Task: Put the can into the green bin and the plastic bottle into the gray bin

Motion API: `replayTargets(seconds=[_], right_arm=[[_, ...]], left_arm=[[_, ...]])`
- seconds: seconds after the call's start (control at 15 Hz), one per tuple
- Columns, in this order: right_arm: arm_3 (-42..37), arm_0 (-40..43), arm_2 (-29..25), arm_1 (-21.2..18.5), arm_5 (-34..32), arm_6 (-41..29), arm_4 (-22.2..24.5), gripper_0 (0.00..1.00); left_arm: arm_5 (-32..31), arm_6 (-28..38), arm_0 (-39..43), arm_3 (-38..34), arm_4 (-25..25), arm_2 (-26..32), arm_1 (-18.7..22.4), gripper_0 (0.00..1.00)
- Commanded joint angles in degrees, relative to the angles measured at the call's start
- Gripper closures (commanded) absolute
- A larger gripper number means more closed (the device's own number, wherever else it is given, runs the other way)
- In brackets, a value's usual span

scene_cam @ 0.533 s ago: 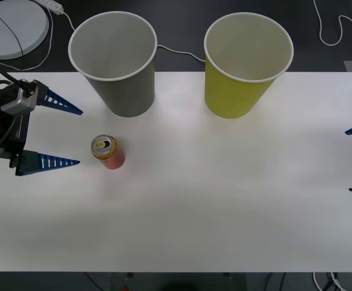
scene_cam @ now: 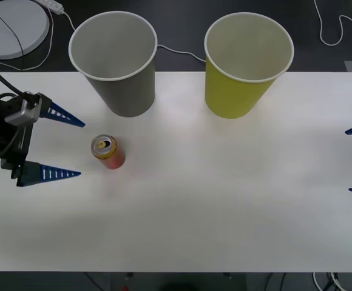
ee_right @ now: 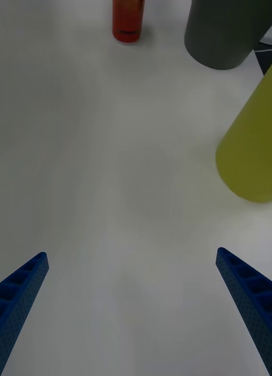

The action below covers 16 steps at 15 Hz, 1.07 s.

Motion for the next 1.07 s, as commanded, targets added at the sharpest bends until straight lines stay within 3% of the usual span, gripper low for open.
replayTargets(seconds=[0.07, 0.27, 0.73, 1.07], right_arm=[[0.0, 0.0, 0.0, -0.01, 0.0, 0.0, 0.0, 0.0], [0.0, 0.0, 0.0, -0.01, 0.0, 0.0, 0.0, 0.0], [0.0, 0.0, 0.0, -0.01, 0.0, 0.0, 0.0, 0.0], [0.0, 0.0, 0.0, -0.01, 0.0, 0.0, 0.0, 0.0]], left_arm=[[-0.08, -0.25, 0.28, 0.89, 0.89, -0.01, 0.05, 0.0], [-0.08, -2.27, 1.69, 4.58, 5.11, -0.01, -0.04, 0.0], [2.74, -17.47, 6.7, 15.74, 14.96, -0.01, -0.74, 0.0], [3.18, -26.88, 9.6, 21.98, 18.03, -0.01, -5.93, 0.0]])
